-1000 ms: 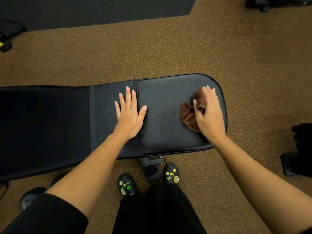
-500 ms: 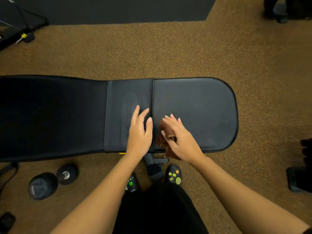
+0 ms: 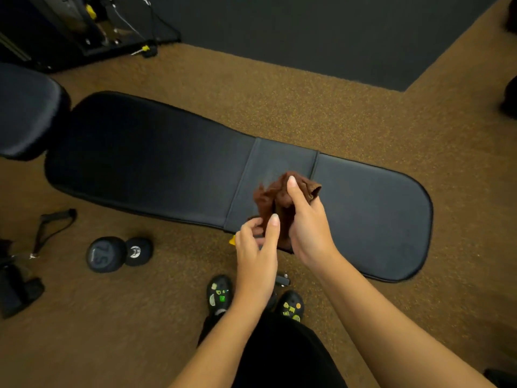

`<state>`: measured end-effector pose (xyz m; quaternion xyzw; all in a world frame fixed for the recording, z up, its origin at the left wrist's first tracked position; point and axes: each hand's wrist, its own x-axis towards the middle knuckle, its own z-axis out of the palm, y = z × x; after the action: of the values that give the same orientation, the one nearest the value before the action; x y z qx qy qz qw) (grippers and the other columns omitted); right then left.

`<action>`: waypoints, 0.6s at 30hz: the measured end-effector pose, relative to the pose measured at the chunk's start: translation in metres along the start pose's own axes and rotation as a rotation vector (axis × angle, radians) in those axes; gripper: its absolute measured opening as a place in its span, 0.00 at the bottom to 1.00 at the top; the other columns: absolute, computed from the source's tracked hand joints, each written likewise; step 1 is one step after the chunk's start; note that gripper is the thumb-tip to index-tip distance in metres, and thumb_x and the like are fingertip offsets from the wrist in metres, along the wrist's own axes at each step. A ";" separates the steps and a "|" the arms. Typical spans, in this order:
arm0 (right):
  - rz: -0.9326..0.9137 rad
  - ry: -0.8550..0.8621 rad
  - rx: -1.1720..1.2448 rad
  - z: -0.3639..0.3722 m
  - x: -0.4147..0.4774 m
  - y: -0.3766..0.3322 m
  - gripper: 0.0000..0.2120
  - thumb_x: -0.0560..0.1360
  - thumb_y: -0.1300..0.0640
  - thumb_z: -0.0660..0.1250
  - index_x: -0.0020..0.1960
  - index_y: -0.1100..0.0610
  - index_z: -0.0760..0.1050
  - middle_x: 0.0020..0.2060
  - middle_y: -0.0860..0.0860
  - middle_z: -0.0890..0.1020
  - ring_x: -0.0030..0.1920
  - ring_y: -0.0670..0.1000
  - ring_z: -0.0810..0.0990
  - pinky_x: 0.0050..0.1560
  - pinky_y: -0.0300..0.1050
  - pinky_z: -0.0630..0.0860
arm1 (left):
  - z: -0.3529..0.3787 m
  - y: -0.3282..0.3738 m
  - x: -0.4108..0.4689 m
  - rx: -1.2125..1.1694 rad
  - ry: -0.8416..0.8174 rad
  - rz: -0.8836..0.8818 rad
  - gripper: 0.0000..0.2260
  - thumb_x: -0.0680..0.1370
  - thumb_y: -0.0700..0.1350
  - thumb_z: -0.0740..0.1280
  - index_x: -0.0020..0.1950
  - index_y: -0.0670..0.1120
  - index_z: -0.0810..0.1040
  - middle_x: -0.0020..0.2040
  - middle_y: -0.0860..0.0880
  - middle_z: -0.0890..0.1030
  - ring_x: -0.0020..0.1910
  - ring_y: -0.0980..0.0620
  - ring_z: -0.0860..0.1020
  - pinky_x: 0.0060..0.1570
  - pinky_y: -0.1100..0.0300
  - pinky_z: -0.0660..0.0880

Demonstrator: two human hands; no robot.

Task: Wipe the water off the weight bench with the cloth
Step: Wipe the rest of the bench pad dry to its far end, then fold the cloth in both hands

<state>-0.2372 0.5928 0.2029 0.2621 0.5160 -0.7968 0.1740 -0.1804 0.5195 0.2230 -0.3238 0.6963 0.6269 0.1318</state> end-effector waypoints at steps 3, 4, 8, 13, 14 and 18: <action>0.030 -0.069 -0.068 0.033 -0.016 0.008 0.16 0.77 0.50 0.64 0.61 0.57 0.73 0.54 0.55 0.82 0.55 0.53 0.81 0.61 0.56 0.74 | -0.029 0.010 -0.001 -0.243 -0.060 -0.115 0.31 0.65 0.67 0.61 0.65 0.55 0.68 0.63 0.55 0.71 0.60 0.59 0.72 0.59 0.61 0.69; 0.044 -0.095 -0.099 0.044 -0.022 0.012 0.15 0.77 0.50 0.64 0.60 0.57 0.74 0.52 0.54 0.83 0.54 0.52 0.81 0.60 0.53 0.75 | -0.041 0.013 -0.002 -0.355 -0.074 -0.128 0.31 0.65 0.66 0.62 0.66 0.54 0.68 0.62 0.55 0.74 0.62 0.57 0.72 0.62 0.57 0.69; 0.076 -0.236 -0.263 0.084 -0.045 0.030 0.16 0.76 0.45 0.62 0.56 0.55 0.78 0.50 0.51 0.84 0.53 0.48 0.81 0.56 0.44 0.76 | -0.097 0.015 -0.006 -0.594 -0.047 -0.124 0.28 0.64 0.60 0.68 0.62 0.53 0.72 0.58 0.51 0.79 0.59 0.54 0.77 0.64 0.52 0.70; 0.172 -0.402 -0.514 0.141 -0.062 0.067 0.29 0.69 0.33 0.60 0.58 0.54 0.78 0.53 0.50 0.82 0.55 0.47 0.80 0.57 0.41 0.74 | -0.170 -0.006 -0.014 -0.654 0.102 -0.145 0.25 0.61 0.57 0.73 0.56 0.54 0.75 0.57 0.51 0.80 0.57 0.53 0.78 0.58 0.55 0.75; 0.195 -0.412 -0.551 0.153 -0.063 0.075 0.31 0.69 0.32 0.59 0.58 0.54 0.77 0.53 0.50 0.82 0.55 0.47 0.80 0.55 0.40 0.74 | -0.185 -0.012 -0.015 -0.649 0.134 -0.143 0.24 0.61 0.57 0.73 0.55 0.55 0.76 0.56 0.51 0.80 0.57 0.53 0.78 0.59 0.53 0.74; 0.261 -0.441 -0.629 0.204 -0.067 0.105 0.24 0.77 0.39 0.57 0.55 0.56 0.80 0.50 0.49 0.84 0.52 0.45 0.81 0.43 0.34 0.72 | -0.247 -0.036 -0.017 -0.667 0.209 -0.138 0.19 0.65 0.55 0.72 0.53 0.53 0.77 0.52 0.53 0.83 0.55 0.54 0.79 0.61 0.51 0.73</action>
<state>-0.1745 0.3639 0.2337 0.0820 0.6472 -0.6085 0.4518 -0.0902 0.2878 0.2488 -0.4576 0.4394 0.7729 -0.0112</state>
